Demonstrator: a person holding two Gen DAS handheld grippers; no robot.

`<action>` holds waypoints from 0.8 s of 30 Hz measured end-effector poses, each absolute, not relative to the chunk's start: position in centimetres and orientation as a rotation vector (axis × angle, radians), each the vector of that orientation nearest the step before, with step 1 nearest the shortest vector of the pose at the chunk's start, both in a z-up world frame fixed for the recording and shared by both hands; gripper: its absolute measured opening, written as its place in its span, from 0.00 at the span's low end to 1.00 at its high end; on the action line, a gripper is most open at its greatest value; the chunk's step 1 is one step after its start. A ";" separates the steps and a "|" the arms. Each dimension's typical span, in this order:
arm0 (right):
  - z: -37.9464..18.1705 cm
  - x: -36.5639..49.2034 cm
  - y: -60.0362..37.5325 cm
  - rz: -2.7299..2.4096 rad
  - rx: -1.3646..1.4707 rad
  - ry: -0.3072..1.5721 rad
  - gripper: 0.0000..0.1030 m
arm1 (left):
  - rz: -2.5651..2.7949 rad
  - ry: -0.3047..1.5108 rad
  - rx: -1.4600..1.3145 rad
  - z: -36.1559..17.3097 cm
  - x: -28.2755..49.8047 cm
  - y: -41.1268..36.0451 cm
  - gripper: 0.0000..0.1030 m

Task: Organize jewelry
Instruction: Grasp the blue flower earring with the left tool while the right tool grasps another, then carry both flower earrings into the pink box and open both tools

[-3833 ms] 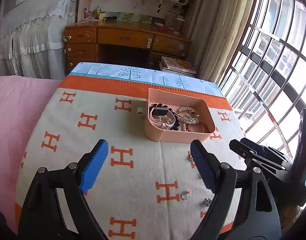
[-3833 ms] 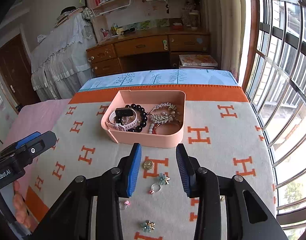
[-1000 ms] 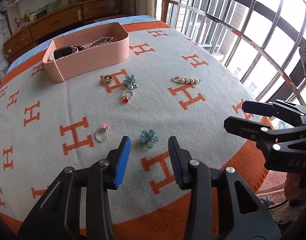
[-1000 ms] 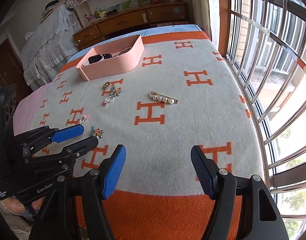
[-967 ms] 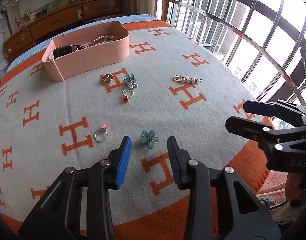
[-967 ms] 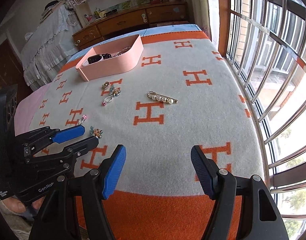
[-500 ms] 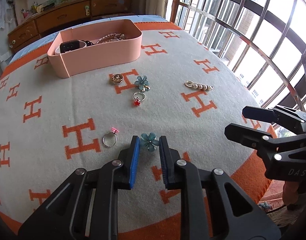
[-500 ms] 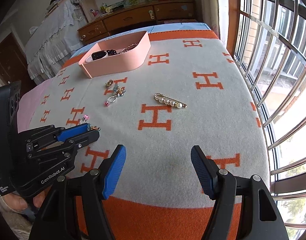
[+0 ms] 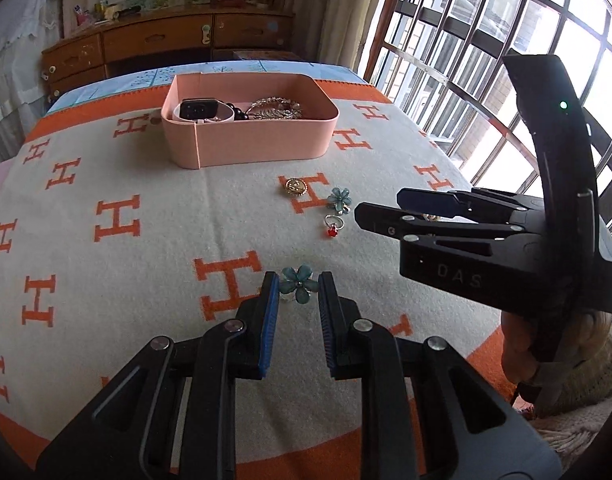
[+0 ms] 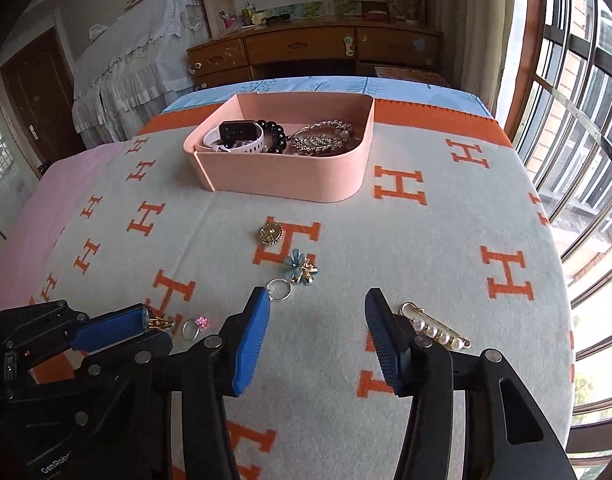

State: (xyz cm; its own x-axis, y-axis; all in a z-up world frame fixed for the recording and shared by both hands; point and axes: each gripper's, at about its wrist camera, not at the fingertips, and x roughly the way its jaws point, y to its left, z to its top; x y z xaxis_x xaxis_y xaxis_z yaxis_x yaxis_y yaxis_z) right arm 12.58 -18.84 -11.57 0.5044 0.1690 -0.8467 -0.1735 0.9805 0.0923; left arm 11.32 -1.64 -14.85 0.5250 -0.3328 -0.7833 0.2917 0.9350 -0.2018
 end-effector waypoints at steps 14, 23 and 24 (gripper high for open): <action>-14.0 16.1 -16.3 0.163 -0.070 1.060 0.34 | -0.361 0.950 -0.102 -15.0 11.3 0.6 0.17; -14.0 16.4 -16.4 0.124 -0.090 1.043 0.17 | -0.336 0.943 -0.087 -14.4 11.1 0.5 0.17; -13.6 16.3 -16.7 0.122 -0.079 1.038 0.17 | -0.334 0.941 -0.087 -14.1 11.1 0.6 0.17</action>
